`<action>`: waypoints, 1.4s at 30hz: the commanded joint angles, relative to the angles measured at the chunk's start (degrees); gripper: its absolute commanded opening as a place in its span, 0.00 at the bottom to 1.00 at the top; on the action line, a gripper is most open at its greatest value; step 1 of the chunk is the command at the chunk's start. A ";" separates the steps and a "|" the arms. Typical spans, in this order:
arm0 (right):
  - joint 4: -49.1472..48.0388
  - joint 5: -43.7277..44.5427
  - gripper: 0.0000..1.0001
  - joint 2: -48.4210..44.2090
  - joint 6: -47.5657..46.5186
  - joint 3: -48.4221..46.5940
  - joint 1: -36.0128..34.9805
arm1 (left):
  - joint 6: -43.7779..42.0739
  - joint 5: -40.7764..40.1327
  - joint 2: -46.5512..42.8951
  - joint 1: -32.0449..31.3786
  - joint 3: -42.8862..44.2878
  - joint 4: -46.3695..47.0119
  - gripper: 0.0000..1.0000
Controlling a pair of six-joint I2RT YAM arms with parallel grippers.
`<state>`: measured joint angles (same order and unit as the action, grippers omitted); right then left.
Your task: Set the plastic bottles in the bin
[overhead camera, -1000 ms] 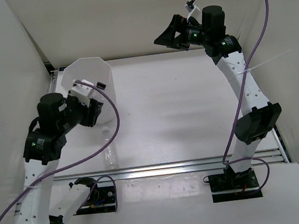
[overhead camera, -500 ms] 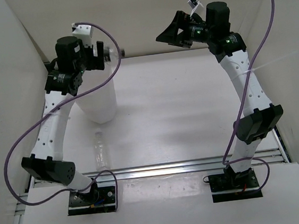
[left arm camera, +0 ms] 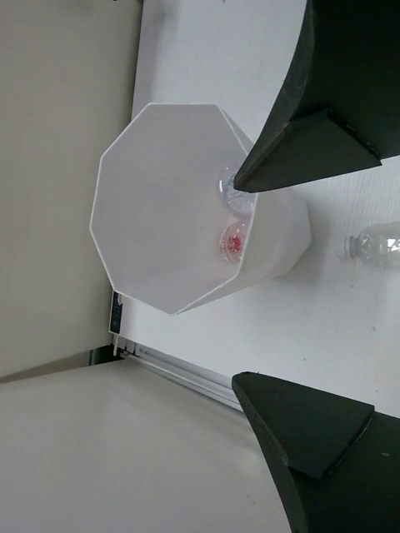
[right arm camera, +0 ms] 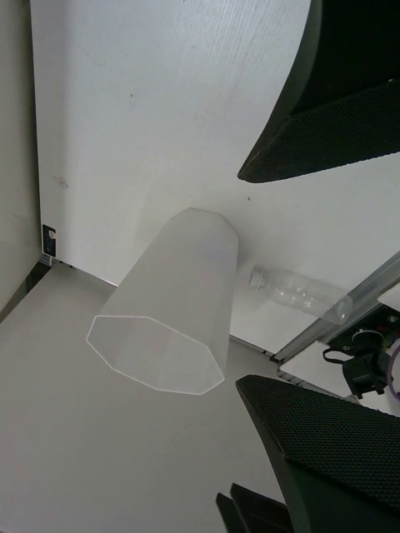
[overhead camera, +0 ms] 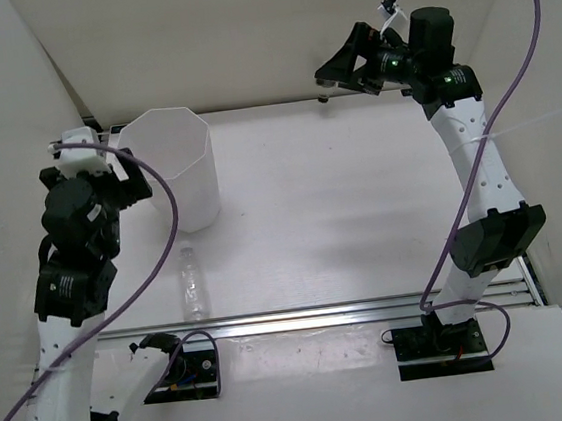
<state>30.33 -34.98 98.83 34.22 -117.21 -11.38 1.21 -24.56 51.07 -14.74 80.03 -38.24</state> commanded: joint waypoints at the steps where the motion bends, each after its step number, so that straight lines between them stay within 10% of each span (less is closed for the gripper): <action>1: -0.71 -1.32 1.00 -1.44 0.41 0.66 -0.23 | 4.13 -0.15 -1.66 0.15 -6.10 -0.61 1.00; 23: 5.01 31.82 1.00 -3.20 11.74 12.35 6.09 | 14.34 14.19 -4.05 0.15 -15.86 -4.12 1.00; 42: 5.01 43.60 1.00 27.20 14.11 -6.11 16.47 | 17.33 15.33 -5.19 0.15 -19.12 -8.08 1.00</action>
<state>36.14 4.58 126.61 44.36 -120.22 2.20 17.06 -9.17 46.65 -14.74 61.21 -44.84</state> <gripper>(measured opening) 0.998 0.998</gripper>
